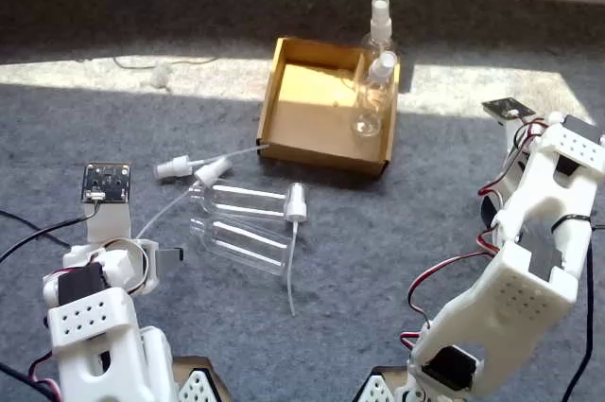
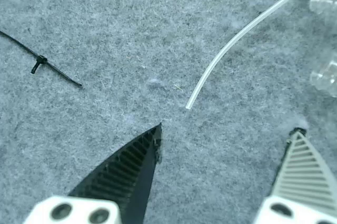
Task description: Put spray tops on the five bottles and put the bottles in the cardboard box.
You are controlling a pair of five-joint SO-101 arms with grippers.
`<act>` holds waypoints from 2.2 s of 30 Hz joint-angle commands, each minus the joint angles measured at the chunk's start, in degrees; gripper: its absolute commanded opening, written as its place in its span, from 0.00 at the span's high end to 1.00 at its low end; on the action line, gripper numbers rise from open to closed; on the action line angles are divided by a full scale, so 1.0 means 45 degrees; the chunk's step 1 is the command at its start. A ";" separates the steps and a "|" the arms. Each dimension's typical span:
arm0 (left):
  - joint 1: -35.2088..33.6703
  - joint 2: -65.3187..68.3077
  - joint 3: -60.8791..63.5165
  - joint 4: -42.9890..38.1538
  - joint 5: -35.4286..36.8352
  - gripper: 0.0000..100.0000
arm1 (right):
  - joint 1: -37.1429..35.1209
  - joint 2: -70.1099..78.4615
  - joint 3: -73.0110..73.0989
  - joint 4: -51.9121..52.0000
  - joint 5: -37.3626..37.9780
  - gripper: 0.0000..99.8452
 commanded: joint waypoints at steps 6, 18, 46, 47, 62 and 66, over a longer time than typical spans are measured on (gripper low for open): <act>0.0205 -0.0225 -0.0049 -0.0215 0.0059 0.67 | -0.0694 -0.0225 -0.0049 0.0518 0.0176 0.59; 0.0186 -0.0225 -0.0049 -0.0195 0.0059 0.67 | -0.0479 -0.0166 0.0010 0.0518 0.0176 0.78; 0.0186 -0.0225 -0.0147 -0.0215 0.0059 0.67 | -0.0205 0.1319 -0.3858 0.0869 -0.2950 1.00; 0.0205 -0.0225 -0.0303 -0.0215 0.0059 0.67 | -0.0244 0.1319 -0.4249 0.1241 -0.3165 1.00; 0.2354 0.7473 -1.1204 0.3985 0.3282 0.72 | -0.0987 0.1280 -0.6144 0.3057 -0.3477 1.00; 0.4777 0.9661 -1.2923 0.5060 0.2129 0.72 | -0.1280 0.1280 -0.6105 0.3136 -0.3575 1.00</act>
